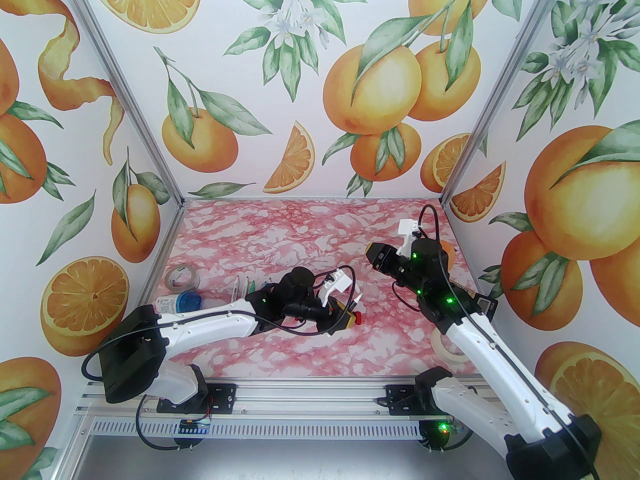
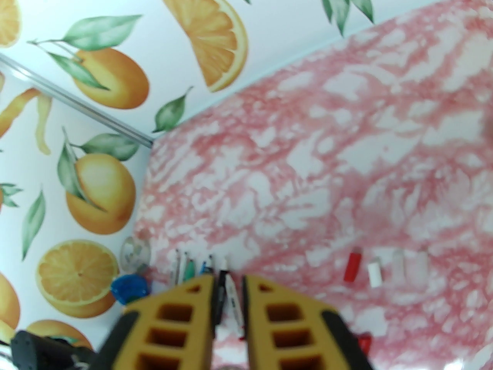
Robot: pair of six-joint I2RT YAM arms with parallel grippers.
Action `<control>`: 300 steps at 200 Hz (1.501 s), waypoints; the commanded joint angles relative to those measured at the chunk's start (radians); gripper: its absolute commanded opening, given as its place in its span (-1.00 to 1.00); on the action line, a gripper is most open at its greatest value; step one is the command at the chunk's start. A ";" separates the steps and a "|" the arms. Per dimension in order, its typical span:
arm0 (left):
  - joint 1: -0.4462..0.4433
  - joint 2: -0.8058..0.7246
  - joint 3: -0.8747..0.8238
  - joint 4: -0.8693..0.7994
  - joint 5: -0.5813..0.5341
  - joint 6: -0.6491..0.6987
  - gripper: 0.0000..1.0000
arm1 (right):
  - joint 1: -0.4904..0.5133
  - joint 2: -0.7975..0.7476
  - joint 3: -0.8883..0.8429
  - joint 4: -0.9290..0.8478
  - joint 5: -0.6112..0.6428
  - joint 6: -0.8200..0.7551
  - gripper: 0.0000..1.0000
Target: Open the pen caps
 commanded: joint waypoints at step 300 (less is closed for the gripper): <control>-0.024 -0.331 -0.019 -0.269 -0.306 0.193 -0.99 | 0.061 0.207 -0.313 -0.186 0.135 -0.219 -0.71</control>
